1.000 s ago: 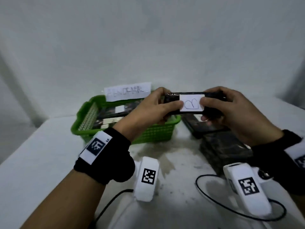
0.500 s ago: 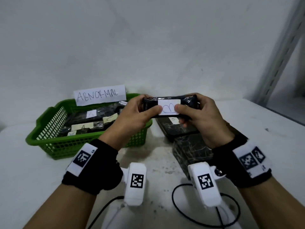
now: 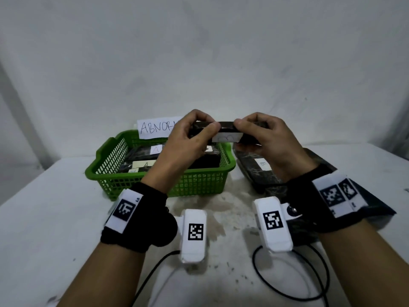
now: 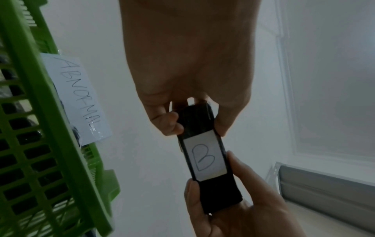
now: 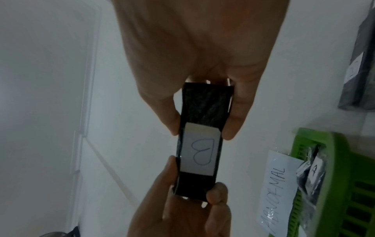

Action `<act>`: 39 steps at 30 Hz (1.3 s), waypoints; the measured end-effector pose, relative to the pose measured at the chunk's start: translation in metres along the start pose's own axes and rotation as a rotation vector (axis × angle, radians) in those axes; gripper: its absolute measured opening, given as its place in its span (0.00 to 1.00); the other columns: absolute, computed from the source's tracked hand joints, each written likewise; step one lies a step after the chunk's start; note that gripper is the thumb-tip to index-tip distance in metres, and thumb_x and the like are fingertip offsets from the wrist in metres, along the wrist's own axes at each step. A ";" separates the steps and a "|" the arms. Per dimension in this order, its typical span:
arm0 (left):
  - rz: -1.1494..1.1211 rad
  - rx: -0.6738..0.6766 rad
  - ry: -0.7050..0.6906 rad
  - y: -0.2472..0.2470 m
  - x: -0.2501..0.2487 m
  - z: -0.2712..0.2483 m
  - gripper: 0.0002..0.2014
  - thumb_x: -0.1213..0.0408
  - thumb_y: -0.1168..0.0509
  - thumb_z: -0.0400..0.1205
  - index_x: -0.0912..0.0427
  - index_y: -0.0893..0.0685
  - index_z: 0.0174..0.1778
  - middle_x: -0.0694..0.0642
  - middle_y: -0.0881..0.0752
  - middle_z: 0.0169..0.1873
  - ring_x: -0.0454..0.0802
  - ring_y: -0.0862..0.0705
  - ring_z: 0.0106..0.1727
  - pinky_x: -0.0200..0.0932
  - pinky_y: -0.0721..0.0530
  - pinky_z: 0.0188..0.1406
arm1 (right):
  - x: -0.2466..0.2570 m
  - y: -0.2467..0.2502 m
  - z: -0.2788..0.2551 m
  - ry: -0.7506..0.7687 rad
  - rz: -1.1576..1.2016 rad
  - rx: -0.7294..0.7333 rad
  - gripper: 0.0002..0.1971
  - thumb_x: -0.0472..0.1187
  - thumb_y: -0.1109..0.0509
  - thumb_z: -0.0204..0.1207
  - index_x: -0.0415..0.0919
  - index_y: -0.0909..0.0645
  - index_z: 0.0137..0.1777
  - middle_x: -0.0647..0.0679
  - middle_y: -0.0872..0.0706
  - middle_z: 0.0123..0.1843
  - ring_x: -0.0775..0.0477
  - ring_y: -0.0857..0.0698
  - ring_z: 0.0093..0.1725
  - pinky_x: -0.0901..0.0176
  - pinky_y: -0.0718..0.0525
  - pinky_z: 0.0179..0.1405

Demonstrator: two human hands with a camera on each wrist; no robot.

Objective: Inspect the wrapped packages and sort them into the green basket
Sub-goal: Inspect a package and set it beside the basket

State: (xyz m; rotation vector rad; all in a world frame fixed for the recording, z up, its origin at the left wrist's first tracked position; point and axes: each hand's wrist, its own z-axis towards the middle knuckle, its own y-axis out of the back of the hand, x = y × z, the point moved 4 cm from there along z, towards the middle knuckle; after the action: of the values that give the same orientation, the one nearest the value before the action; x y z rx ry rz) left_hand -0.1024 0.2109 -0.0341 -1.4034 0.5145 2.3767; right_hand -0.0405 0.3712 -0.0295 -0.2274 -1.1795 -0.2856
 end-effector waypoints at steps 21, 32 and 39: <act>-0.159 -0.064 -0.052 0.012 0.006 0.003 0.17 0.74 0.29 0.80 0.55 0.21 0.61 0.50 0.10 0.45 0.49 0.12 0.47 0.47 0.12 0.50 | 0.003 -0.003 -0.005 0.006 0.122 0.011 0.14 0.28 0.26 0.78 0.39 0.21 0.60 0.43 0.12 0.47 0.50 0.09 0.34 0.58 0.08 0.35; -0.176 -0.065 0.016 0.012 0.000 0.000 0.15 0.70 0.31 0.83 0.60 0.18 0.66 0.55 0.10 0.52 0.51 0.09 0.51 0.45 0.09 0.46 | -0.003 -0.004 -0.002 0.142 0.097 -0.005 0.13 0.24 0.27 0.77 0.41 0.20 0.53 0.45 0.15 0.49 0.47 0.11 0.49 0.56 0.08 0.45; -0.284 -0.021 0.086 0.008 0.004 0.001 0.10 0.63 0.34 0.86 0.67 0.18 0.55 0.63 0.13 0.50 0.57 0.12 0.44 0.48 0.09 0.48 | -0.001 -0.011 -0.004 0.163 0.108 0.041 0.03 0.34 0.30 0.82 0.42 0.19 0.48 0.54 0.12 0.44 0.53 0.10 0.49 0.53 0.09 0.52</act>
State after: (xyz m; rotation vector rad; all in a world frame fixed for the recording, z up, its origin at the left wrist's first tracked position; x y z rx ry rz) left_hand -0.1084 0.2044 -0.0357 -1.4835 0.2891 2.1105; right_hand -0.0410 0.3596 -0.0316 -0.2268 -1.0077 -0.1812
